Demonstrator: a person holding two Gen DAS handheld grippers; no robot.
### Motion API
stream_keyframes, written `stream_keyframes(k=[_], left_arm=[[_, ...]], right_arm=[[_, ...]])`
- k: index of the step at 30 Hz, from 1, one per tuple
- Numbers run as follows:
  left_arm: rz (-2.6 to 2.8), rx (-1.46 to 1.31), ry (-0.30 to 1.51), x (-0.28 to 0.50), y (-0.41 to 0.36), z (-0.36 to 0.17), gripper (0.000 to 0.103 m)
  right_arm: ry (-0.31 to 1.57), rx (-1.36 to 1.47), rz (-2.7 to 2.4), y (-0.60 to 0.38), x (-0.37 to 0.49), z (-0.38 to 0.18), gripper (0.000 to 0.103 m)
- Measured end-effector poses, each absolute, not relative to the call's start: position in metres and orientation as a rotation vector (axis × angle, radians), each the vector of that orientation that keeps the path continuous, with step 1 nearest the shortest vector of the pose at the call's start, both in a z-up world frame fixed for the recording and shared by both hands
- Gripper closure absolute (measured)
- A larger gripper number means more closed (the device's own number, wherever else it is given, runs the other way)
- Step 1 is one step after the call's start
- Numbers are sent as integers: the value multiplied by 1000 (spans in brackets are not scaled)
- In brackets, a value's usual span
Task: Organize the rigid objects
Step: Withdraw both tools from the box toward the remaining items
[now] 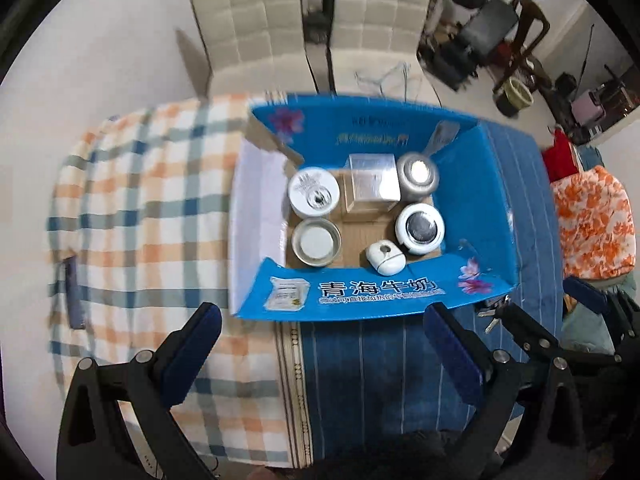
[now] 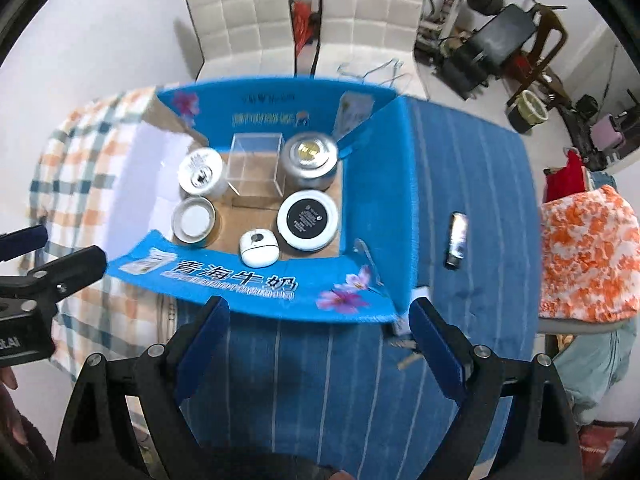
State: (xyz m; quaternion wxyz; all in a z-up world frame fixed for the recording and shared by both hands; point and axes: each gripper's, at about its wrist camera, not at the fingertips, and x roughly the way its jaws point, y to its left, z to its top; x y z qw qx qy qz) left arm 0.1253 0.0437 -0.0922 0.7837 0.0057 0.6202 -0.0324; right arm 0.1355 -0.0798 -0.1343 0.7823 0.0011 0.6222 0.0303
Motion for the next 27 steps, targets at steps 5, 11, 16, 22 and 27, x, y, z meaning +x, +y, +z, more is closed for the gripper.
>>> stream_keyframes(k=[5,11,16,22,27], left_arm=[[-60,-33,1210,107,47,-49,0],[-49,-17,1120,82,39,-8,0],[-50,-8,1090,71,31,14,0],[-138,-73,1061,76,14,5,0],[-127,-55,1111,117,-30,-64,0]], right_arm=[[1211,34,73,-92,106,-54,10],[1084,4,83,-100,75,21,10],[1040,16,118,-108,57,59,10],[1034,168,172,-140,58,55,9],[1124,289,-8,-221,77,-19,9]])
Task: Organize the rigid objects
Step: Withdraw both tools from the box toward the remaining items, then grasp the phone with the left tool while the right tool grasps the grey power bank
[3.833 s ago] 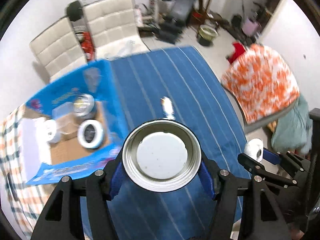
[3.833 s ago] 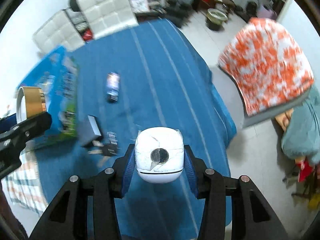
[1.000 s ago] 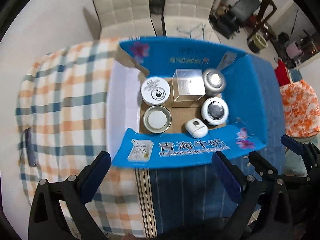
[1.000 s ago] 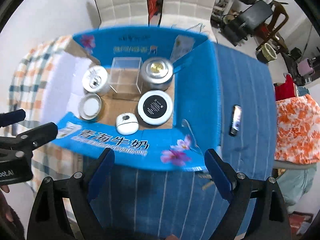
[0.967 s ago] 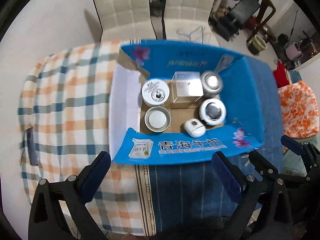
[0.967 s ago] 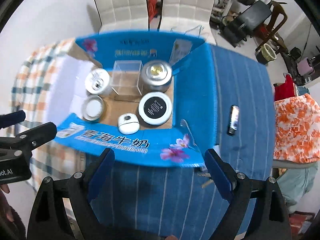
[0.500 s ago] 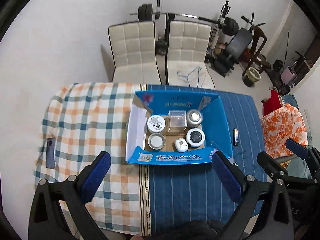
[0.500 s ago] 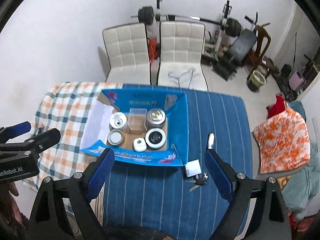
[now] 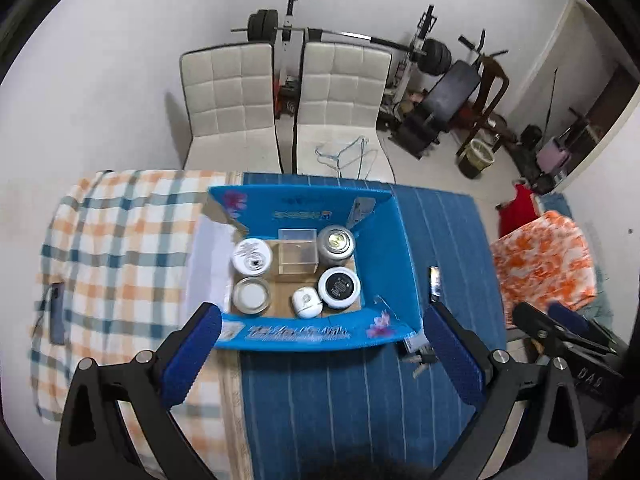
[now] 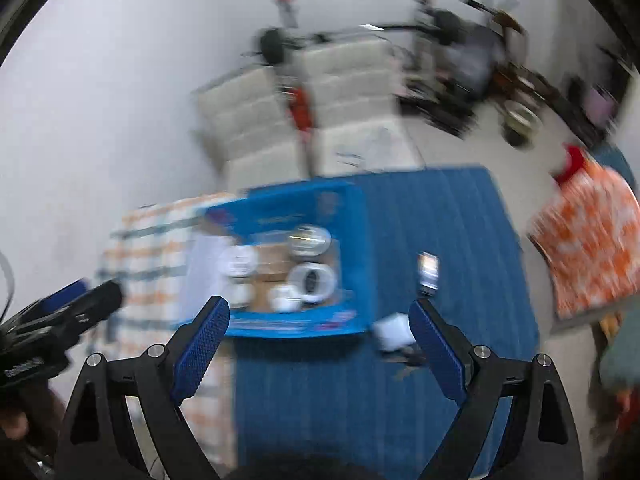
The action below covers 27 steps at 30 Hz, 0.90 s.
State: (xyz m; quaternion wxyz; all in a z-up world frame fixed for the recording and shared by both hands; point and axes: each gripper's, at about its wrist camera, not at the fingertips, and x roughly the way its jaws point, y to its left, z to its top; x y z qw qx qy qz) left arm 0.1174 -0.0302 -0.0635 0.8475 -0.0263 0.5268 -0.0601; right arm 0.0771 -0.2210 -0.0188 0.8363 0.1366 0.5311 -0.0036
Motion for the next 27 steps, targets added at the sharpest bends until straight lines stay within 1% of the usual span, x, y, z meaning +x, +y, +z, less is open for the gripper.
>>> stream_keyframes(k=[4,7,11,14,17,21,22,23,25,27], left_arm=[[-63,46,1141,143,-80,-128,0],[-57,158,1191,154,-119,-175,0],[-56,249,1263,151,-147,-218,0],[-37,259,1295,147,-150,-231,0],[-8,285,1302,144,-147,-236,0],[38,269,1338,148,-138,-243,1],[34,253,1346,149,-136,-243,1],[37,246,1351,150,-135,-243,1],[42,248,1343,152,-137,-240,1],[18,231,1337,153,-144,-232,1]], right_arm=[[1279,413,-128,-288,86,-124,9],[1420,406,-153,-306,95,-200,10],[1519,429,-130,-307,95,-262,11],[1497,374,-33,-285,99,-277,11],[1481,223,52,-254,109,-289,11],[1547,146,128,-225,123,-319,13],[1564,124,123,-219,127,-326,20],[1556,97,110,-214,128,-328,24],[1534,75,92,-208,130,-322,40],[1567,117,55,-219,131,-321,41]])
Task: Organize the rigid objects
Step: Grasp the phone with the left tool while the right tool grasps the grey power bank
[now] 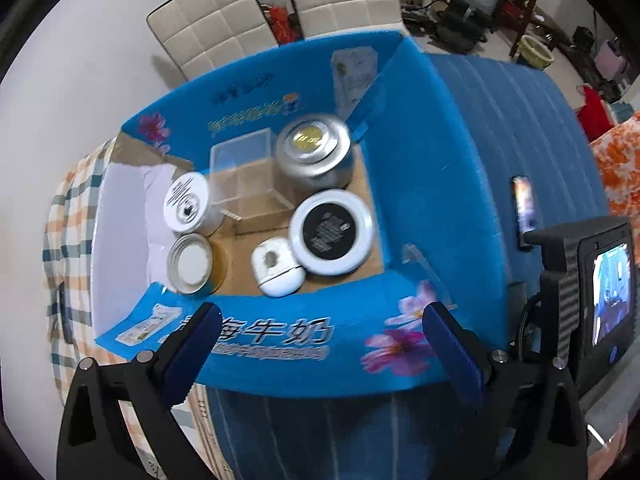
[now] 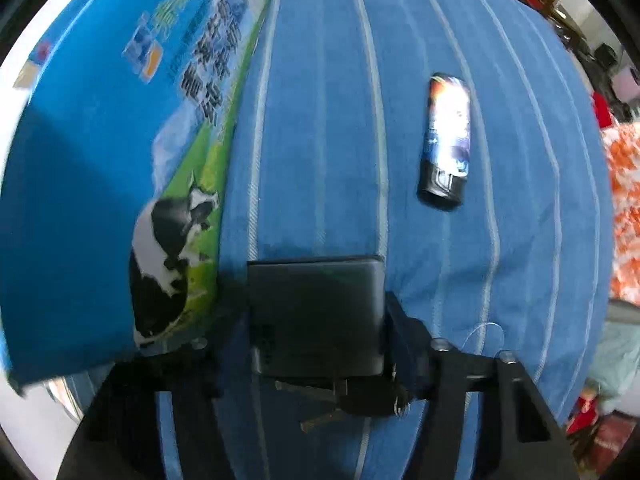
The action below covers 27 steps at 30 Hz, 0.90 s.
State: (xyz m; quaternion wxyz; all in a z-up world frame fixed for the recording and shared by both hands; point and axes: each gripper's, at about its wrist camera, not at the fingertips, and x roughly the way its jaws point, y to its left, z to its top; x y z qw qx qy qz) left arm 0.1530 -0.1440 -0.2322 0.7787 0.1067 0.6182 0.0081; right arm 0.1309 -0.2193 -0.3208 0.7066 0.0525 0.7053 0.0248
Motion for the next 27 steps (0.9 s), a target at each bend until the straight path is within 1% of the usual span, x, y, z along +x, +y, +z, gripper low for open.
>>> stream_keyframes(k=[6,10,13,16,18,23,25,26,27], left_arm=[[-113,208,1259,161,-198,-201,1],[-239,231,1284,173,-256,-209,1],[-297,277,1323,185,-297,-233,1],[-301,310,1438,204,-322,-275,1],[-285,333,1540,218,-333,-308,1],[-269,314,1661,239,-342,-354,2],[-282,270,1717,239,-337,-367,21],[-277,276,1683,238,-337,-365,23],[-272,274,1648,236,-336,-361,31]], right_arm=[[1549,275,-110,-303,113,-305,41],[1558,356,-301,-362,104,-309,41],[1560,442,-404,-401,103,-313,41],[1563,509,-453,-434,107,-314,41],[1572,518,-477,-444,114,-313,41],[1581,521,-460,-461,118,-325,40],[1571,531,-448,-466,124,-330,40],[1566,532,-443,-465,126,-329,40],[1561,526,-438,-462,130,-328,40]])
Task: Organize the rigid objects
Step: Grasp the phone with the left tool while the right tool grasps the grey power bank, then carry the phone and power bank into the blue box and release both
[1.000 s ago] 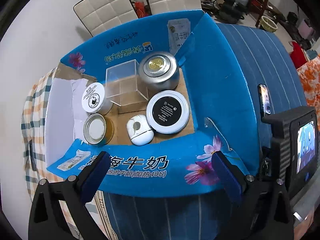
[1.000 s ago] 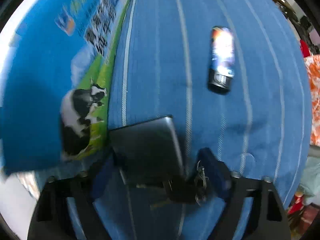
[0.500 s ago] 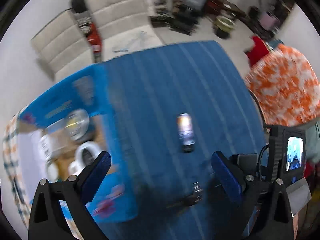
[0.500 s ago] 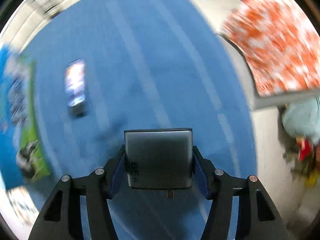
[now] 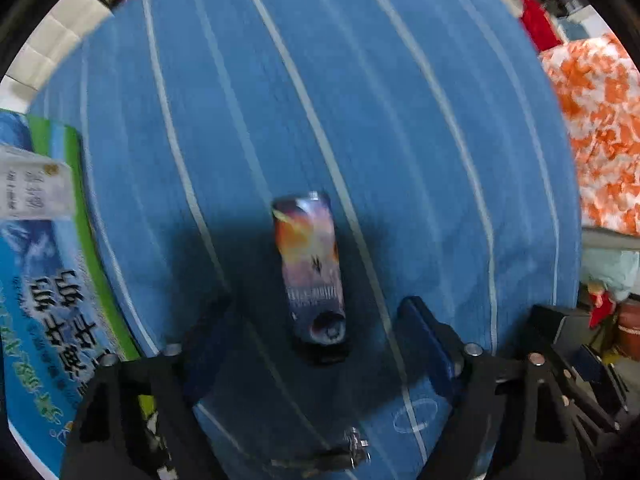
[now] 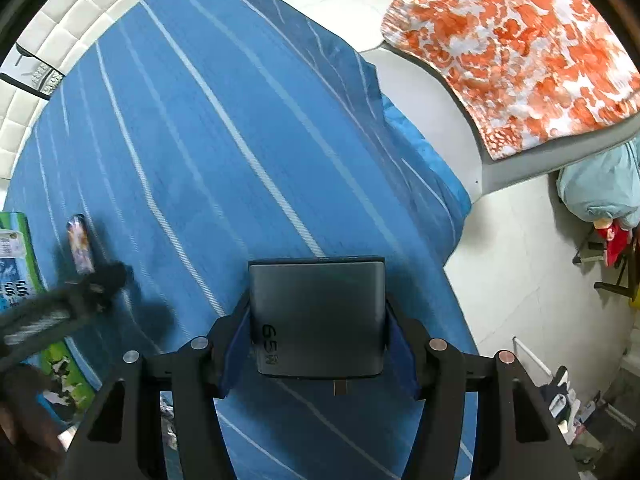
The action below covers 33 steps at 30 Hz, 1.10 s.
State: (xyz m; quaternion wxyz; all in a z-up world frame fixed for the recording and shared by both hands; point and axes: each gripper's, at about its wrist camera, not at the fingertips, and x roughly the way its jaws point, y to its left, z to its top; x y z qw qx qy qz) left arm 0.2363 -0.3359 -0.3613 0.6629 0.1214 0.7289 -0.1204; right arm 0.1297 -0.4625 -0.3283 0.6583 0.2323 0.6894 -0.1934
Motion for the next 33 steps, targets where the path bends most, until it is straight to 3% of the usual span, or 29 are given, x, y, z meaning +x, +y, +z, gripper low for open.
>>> stream_keyframes(k=[2,3,4,12,20,33], left_arm=[[-258,273,1610,234,-333,-357,44],[-251,270,1587,233,-331,-354,66],[-254,258,1572,232,-330,-350,81],[-252,288,1517,209,-332,-328,81],[-297,258,1475,181,-309,-280,81],[-283,163,1099,149,-196,-113,81]], right_arm=[[1557,507,-433,-458,135,-327,40],[1555,498,-427,-455,139,-326,40],[1552,492,-422,-452,142,-326,40],[1516,445,-411,-434,153,-321,41],[1448,425,-405,-435,138,-281,41],[1273,363,-251,-366,103,-156,41]])
